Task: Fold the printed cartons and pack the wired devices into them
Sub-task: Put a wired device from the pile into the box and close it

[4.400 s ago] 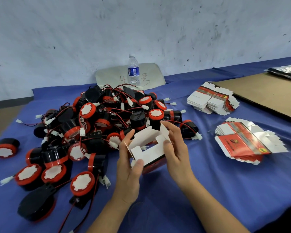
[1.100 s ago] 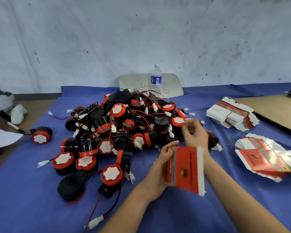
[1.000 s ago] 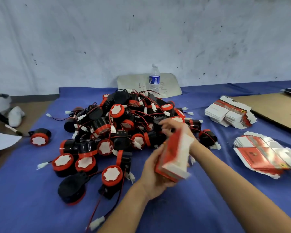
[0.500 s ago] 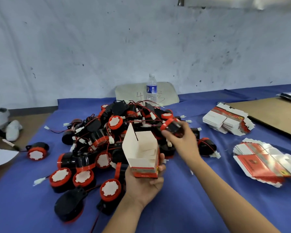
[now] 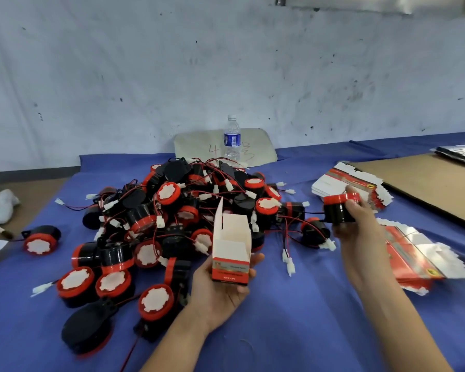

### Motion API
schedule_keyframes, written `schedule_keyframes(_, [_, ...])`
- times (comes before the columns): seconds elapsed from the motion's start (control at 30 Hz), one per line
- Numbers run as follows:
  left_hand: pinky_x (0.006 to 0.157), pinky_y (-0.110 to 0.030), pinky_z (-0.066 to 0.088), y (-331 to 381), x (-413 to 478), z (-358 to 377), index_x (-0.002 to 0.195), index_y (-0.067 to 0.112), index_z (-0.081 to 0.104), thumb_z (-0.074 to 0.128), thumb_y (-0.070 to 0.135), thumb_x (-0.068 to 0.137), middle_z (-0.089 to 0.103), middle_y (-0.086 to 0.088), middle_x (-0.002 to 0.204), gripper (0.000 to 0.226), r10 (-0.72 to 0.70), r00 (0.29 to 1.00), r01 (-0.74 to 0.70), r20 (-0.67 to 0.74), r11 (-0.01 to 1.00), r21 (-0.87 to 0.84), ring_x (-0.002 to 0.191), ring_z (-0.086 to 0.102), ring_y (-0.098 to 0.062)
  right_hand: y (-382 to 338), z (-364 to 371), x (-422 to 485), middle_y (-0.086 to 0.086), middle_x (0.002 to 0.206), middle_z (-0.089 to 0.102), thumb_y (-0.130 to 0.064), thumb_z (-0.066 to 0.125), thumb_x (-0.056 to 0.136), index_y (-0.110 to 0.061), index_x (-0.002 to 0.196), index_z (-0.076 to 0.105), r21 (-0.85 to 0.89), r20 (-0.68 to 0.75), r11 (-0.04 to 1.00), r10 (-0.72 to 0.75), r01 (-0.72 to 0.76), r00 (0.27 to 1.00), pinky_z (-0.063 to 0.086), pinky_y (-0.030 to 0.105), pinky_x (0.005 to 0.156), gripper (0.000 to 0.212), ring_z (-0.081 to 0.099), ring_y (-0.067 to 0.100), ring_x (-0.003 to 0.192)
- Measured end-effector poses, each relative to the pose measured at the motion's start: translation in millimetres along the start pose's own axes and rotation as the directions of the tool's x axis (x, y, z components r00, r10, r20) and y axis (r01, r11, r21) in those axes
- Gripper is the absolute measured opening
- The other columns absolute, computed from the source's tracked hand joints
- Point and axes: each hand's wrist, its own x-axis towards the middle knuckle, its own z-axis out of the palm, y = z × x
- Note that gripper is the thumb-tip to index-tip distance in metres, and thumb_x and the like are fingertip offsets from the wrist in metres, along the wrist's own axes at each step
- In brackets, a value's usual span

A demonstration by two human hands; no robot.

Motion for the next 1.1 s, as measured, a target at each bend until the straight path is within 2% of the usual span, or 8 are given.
schedule_keyframes(0.07, [0.038, -0.021, 0.045, -1, -1, 2, 0.103, -0.001, 0.074, 0.029, 0.033, 0.095, 0.064, -0.027, 0.117, 0.056, -0.026, 1.000, 0.026, 0.000, 0.999, 0.045, 0.064, 0.065, -0.024, 4, -1, -11, -0.003, 0.096, 0.066, -0.009, 0.057, 0.091, -0.027, 0.107, 0.061, 0.008, 0.041, 1.000, -0.011, 0.010, 0.999, 0.053, 0.022, 0.063, 0.025, 0.066, 0.025, 0.084])
schedule_keyframes(0.13, [0.037, -0.021, 0.045, -3, -1, 6, 0.102, 0.001, 0.074, 0.033, 0.033, 0.091, 0.064, -0.028, 0.117, 0.054, -0.041, 0.999, 0.041, 0.007, 0.996, 0.075, 0.061, 0.065, -0.025, 5, 5, -25, -0.003, 0.103, 0.064, 0.000, 0.064, 0.086, -0.027, 0.098, 0.057, -0.043, 0.037, 0.998, -0.038, 0.040, 0.999, 0.056, 0.024, 0.070, 0.030, 0.069, 0.026, 0.091])
schedule_keyframes(0.23, [0.037, -0.022, 0.047, -5, -1, 8, 0.101, 0.002, 0.075, 0.037, 0.035, 0.089, 0.064, -0.029, 0.117, 0.052, -0.056, 0.998, 0.057, -0.015, 0.990, 0.132, 0.060, 0.066, -0.027, 7, 21, -44, -0.018, 0.096, 0.064, -0.004, 0.077, 0.075, -0.031, 0.092, 0.054, -0.208, 0.150, 0.954, -0.186, 0.215, 0.971, 0.053, 0.018, 0.076, 0.039, 0.066, 0.006, 0.092])
schedule_keyframes(0.43, [0.038, -0.025, 0.048, -11, -1, 6, 0.083, 0.001, 0.078, 0.051, 0.041, 0.076, 0.072, -0.021, 0.087, 0.048, -0.009, 0.994, 0.034, -0.109, 0.973, 0.228, 0.063, 0.070, -0.029, 27, 53, -65, -0.019, 0.094, 0.056, -0.023, 0.088, 0.064, -0.039, 0.087, 0.051, -0.513, 0.313, 0.767, -0.250, 0.385, 0.916, 0.038, 0.014, 0.081, 0.047, 0.049, 0.006, 0.099])
schedule_keyframes(0.63, [0.041, -0.027, 0.051, -8, -1, 5, 0.085, 0.001, 0.078, 0.053, 0.039, 0.080, 0.070, -0.021, 0.085, 0.046, 0.020, 0.984, 0.015, -0.176, 0.981, 0.196, 0.062, 0.068, -0.030, 27, 55, -60, -0.004, 0.093, 0.061, -0.017, 0.081, 0.075, -0.033, 0.085, 0.061, -0.486, 0.512, 0.750, -0.171, 0.448, 0.842, 0.054, 0.033, 0.070, 0.028, 0.060, 0.012, 0.076])
schedule_keyframes(0.83, [0.034, -0.024, 0.047, -4, -3, 8, 0.110, -0.002, 0.061, 0.037, 0.033, 0.100, 0.063, -0.024, 0.084, 0.044, -0.066, 0.980, 0.092, -0.186, 0.986, 0.136, 0.058, 0.066, -0.032, 13, 47, -45, -0.001, 0.101, 0.057, -0.009, 0.080, 0.076, -0.013, 0.092, 0.070, -0.486, 0.738, 0.649, -0.053, 0.584, 0.673, 0.054, 0.035, 0.074, 0.019, 0.061, 0.016, 0.084])
schedule_keyframes(0.97, [0.029, -0.019, 0.039, -2, -5, 7, 0.096, 0.001, 0.065, 0.035, 0.029, 0.097, 0.064, -0.021, 0.076, 0.042, -0.100, 0.978, 0.141, -0.182, 0.964, 0.225, 0.058, 0.066, -0.030, 11, 44, -42, 0.000, 0.097, 0.061, -0.010, 0.080, 0.076, -0.012, 0.091, 0.071, -0.458, 0.830, 0.585, 0.011, 0.669, 0.557, 0.050, 0.027, 0.077, 0.017, 0.061, 0.013, 0.082])
schedule_keyframes(1.1, [0.032, -0.019, 0.041, -2, -3, 8, 0.083, 0.003, 0.076, 0.042, 0.031, 0.089, 0.065, -0.020, 0.082, 0.045, -0.118, 0.981, 0.159, -0.153, 0.944, 0.289, 0.063, 0.067, -0.030, 1, 40, -32, -0.002, 0.095, 0.068, -0.017, 0.073, 0.085, -0.012, 0.099, 0.070, -0.508, 0.847, 0.547, 0.179, 0.666, 0.500, 0.049, 0.024, 0.079, 0.015, 0.063, 0.010, 0.086])
